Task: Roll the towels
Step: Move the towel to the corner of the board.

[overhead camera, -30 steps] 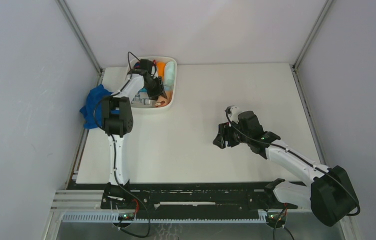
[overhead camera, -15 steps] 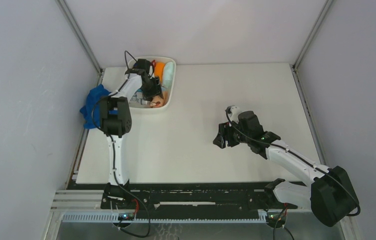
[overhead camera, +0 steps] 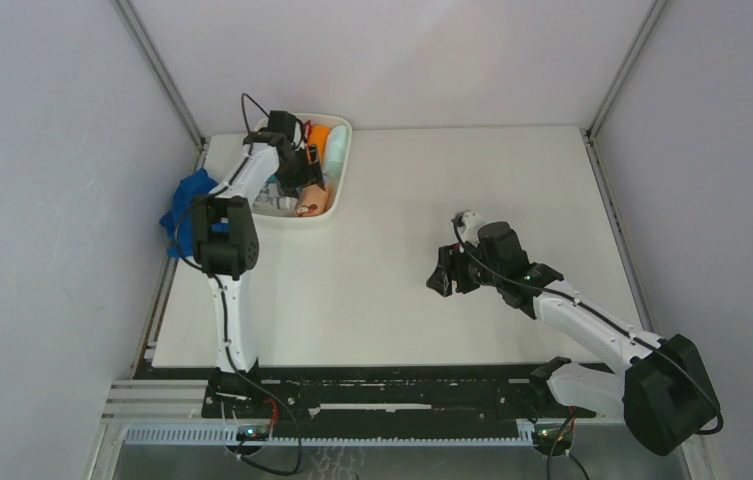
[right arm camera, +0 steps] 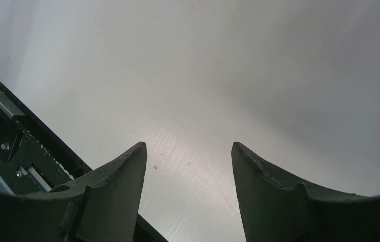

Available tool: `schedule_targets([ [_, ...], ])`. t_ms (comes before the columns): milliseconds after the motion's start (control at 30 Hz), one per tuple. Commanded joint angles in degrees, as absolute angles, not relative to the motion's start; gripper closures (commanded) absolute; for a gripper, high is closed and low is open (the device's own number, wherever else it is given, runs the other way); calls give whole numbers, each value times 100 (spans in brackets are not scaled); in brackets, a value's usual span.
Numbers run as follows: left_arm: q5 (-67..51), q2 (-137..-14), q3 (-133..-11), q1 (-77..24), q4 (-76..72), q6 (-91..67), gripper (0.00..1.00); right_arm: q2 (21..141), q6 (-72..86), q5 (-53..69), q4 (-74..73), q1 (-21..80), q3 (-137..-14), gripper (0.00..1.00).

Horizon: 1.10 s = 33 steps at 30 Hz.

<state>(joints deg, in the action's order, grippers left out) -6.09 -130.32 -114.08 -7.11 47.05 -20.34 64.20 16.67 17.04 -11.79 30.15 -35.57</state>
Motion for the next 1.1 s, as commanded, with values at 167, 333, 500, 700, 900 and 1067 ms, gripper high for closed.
schedule_targets([
  [167,-455,-12141,-11176,-645,4704,-1962,22,6240,1618,1714,-990,3052,-3595,38],
  [333,-467,-11674,-10966,-605,4740,-2043,22,6131,1603,1669,-1006,3042,-3595,38],
  [500,-227,-10571,-10004,-185,4418,-2281,21,5940,1520,1386,-1083,3006,-3595,38],
  [700,459,-9275,-8353,838,3670,-2949,17,5688,1447,1069,-1145,3001,-3569,37],
  [900,727,-8954,-7423,1843,3060,-3508,15,5459,1459,913,-1102,2980,-3479,37],
  [1067,703,-9672,-7604,2170,3053,-3585,14,5282,1459,820,-1092,2955,-3411,37],
])
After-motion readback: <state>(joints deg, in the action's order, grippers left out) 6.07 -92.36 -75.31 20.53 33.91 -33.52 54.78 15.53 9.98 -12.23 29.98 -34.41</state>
